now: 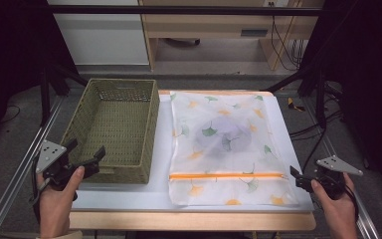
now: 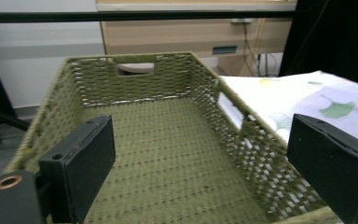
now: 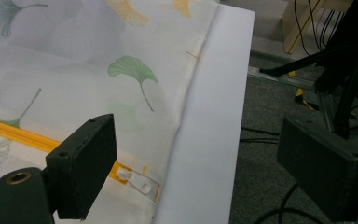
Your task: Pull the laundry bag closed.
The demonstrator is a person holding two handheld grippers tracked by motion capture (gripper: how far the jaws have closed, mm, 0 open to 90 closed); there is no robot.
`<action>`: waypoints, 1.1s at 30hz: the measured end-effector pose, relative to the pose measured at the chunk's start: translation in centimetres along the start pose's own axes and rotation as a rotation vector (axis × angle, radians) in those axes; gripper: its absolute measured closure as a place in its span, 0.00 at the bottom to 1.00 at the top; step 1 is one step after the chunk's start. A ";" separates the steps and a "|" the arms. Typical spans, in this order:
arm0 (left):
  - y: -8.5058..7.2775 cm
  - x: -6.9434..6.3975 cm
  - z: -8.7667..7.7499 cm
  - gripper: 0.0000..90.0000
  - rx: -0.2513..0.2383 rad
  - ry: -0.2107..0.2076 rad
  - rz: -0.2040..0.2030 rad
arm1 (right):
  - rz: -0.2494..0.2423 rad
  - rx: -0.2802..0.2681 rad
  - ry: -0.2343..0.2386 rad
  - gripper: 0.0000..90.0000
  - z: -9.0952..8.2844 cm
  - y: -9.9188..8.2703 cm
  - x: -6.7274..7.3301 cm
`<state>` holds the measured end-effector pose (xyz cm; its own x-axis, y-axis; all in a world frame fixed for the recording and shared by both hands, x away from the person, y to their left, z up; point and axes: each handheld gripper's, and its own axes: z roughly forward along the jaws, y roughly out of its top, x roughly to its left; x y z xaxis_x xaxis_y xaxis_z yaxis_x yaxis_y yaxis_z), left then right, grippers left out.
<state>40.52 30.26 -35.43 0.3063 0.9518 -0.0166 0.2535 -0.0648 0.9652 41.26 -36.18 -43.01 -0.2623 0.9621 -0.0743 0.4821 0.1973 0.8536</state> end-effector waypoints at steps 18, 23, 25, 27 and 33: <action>-1.1 2.0 -0.2 0.08 0.016 0.092 0.064 | -0.031 0.060 -0.006 0.15 0.7 -1.9 -0.5; -1.2 2.3 -0.2 0.09 0.009 0.103 0.076 | -0.054 0.085 0.007 0.16 1.0 -2.4 -0.3; -1.3 2.3 -0.2 0.09 0.009 0.109 0.083 | -0.065 0.100 0.012 0.18 1.1 -2.5 -0.1; -1.3 2.3 -0.2 0.09 0.017 0.110 0.092 | -0.077 0.111 0.016 0.19 1.1 -2.7 -0.1; -1.1 1.7 0.0 0.09 0.022 0.098 0.105 | -0.077 0.118 0.044 0.19 1.1 -2.6 0.5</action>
<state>40.75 31.93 -36.56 0.2411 0.9641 0.1114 0.2453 -0.1716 0.9541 40.83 -36.05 -45.87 -0.3372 0.9347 -0.1122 0.5535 0.2933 0.7795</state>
